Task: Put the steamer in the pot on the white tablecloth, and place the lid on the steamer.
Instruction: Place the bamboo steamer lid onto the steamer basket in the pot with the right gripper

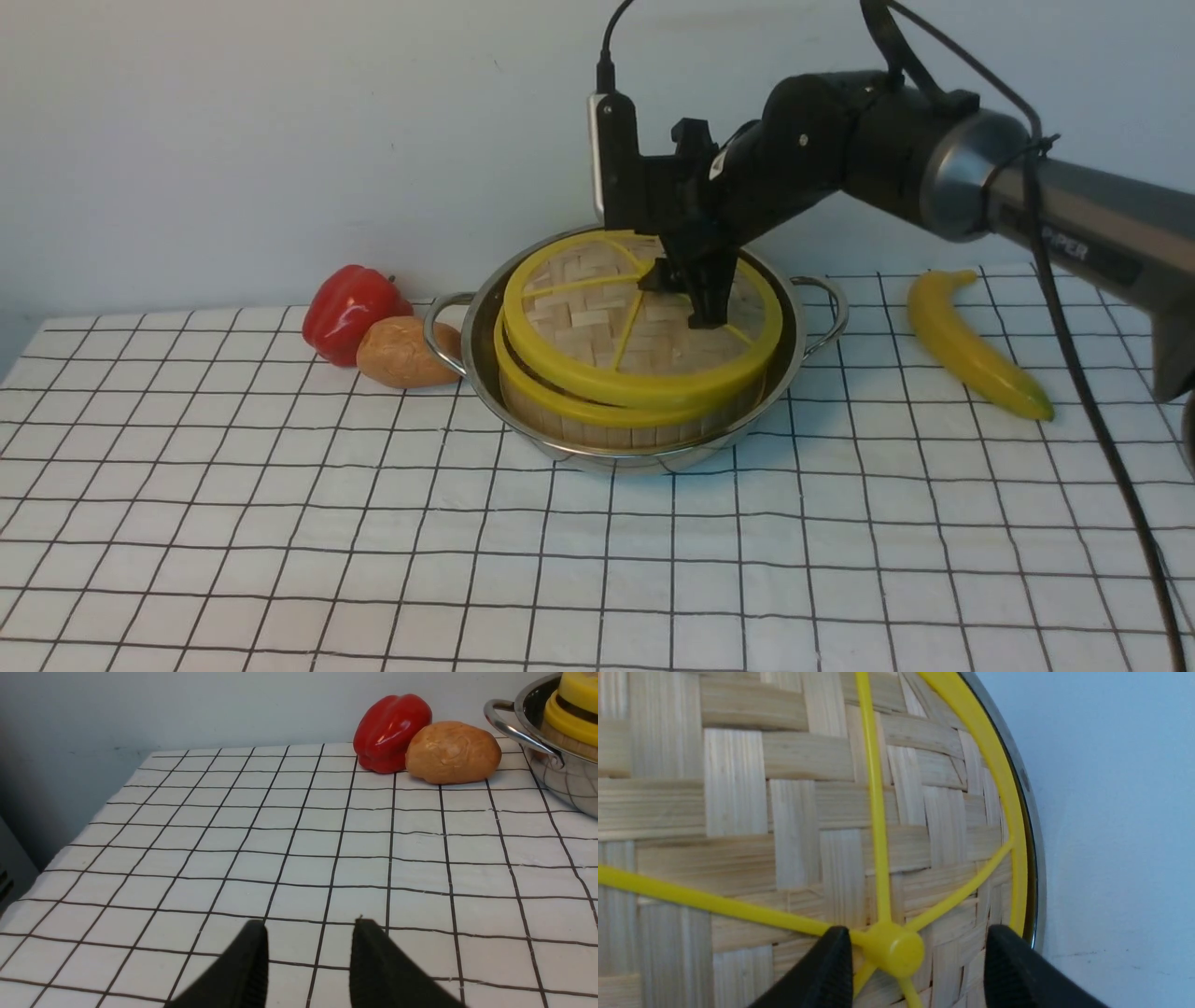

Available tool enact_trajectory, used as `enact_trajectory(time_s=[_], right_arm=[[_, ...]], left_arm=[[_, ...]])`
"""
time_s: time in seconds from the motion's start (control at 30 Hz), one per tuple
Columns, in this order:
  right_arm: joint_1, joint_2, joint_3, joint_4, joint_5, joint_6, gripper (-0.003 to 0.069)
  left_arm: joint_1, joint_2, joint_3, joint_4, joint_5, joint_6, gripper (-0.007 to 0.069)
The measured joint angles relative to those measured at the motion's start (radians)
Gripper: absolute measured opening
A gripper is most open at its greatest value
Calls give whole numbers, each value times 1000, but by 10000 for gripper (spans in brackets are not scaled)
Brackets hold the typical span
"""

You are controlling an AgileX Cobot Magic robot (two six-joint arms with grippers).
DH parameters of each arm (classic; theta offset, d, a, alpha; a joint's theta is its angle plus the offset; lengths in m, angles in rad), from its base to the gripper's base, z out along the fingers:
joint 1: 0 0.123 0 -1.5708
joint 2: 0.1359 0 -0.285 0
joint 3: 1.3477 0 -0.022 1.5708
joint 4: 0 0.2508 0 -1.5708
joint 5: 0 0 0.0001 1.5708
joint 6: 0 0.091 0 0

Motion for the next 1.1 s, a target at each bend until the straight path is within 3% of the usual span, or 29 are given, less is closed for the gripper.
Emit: enact_trajectory(time_s=[0.33,0.47,0.63,0.87,1.1], right_arm=[[0,-29,0,-26,46,32,177],[-1,-29,0,-24,68,36,143],[-20,-29,0,-1,115,37,161],[-62,-29,0,118,130,-38,262],[-61,-29,-1,221,130,-114,255]], left_arm=[[0,0,0,0,0,0,243],[0,0,0,0,0,0,243],[0,0,0,0,0,0,243],[0,0,0,0,0,0,243],[0,0,0,0,0,0,243]])
